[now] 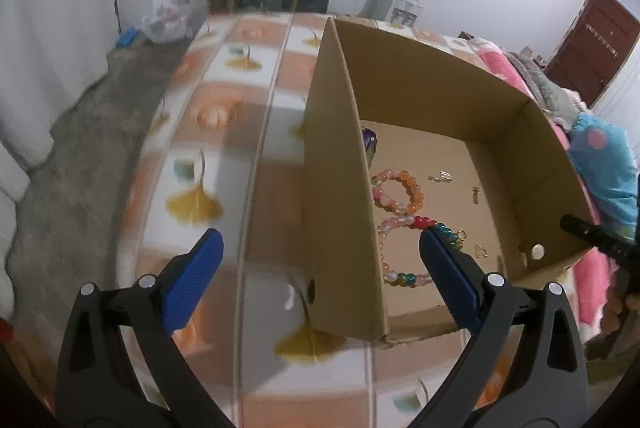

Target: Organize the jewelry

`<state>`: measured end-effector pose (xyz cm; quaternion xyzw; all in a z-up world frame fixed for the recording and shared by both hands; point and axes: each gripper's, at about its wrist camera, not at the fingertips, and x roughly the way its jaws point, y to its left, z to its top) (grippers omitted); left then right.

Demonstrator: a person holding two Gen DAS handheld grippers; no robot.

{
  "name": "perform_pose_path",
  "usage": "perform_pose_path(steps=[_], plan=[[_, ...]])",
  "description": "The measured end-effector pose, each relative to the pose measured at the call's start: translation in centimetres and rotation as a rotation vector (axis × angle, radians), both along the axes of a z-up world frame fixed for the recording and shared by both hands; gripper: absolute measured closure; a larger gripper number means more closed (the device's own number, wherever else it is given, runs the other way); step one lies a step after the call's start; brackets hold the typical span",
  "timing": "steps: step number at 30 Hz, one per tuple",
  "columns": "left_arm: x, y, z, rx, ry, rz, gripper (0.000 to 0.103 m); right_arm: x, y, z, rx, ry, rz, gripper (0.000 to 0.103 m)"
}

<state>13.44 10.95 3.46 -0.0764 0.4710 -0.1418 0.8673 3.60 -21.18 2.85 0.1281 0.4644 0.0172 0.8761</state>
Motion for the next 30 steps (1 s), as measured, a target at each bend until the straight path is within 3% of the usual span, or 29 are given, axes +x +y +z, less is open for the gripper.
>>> perform_pose_path(steps=[2, 4, 6, 8, 11, 14, 17, 19, 22, 23, 27, 30], plan=[[-1.1, 0.4, -0.1, -0.023, 0.013, 0.001, 0.008, -1.4, 0.4, 0.1, -0.015, -0.011, -0.003, 0.073], [-2.6, 0.9, 1.0, -0.027, -0.065, 0.025, 0.008, -2.9, 0.9, 1.1, -0.081, -0.060, -0.034, 0.072], [-4.3, 1.4, 2.7, -0.037, -0.166, 0.038, 0.008, -4.3, 1.6, 2.5, -0.111, -0.128, -0.061, 0.060], [-6.1, 1.9, 4.5, -0.084, -0.257, 0.028, 0.008, -6.4, 2.5, 4.5, -0.088, -0.215, -0.054, 0.039], [-8.7, 1.9, 6.8, -0.126, -0.345, -0.019, 0.008, -8.6, 4.9, 6.0, -0.020, -0.249, 0.035, 0.026], [-10.0, 1.4, 8.0, -0.118, -0.345, -0.013, 0.008, -9.0, 7.5, 4.9, 0.063, -0.144, 0.122, 0.021], [-11.0, 0.4, 8.8, -0.099, -0.340, 0.023, 0.008, -8.6, 9.9, 2.5, 0.028, -0.014, 0.126, 0.021], [-11.2, -0.9, 8.6, -0.055, -0.313, 0.011, 0.008, -8.4, 10.6, 1.8, -0.021, 0.002, 0.108, 0.021], [-11.3, -3.7, 7.6, 0.133, -0.272, 0.020, 0.008, -7.5, 11.2, 1.5, -0.088, 0.039, 0.055, 0.021], [-11.3, -4.3, 7.2, 0.164, -0.270, 0.001, 0.008, -7.4, 11.1, 1.6, -0.093, 0.036, 0.046, 0.020], [-11.6, -6.4, 6.5, 0.155, -0.240, -0.062, 0.008, -7.4, 10.9, 2.2, -0.136, 0.029, -0.011, 0.015], [-11.4, -6.8, 6.0, 0.156, -0.223, -0.013, 0.008, -7.2, 11.0, 1.9, -0.154, 0.043, -0.040, 0.014]])
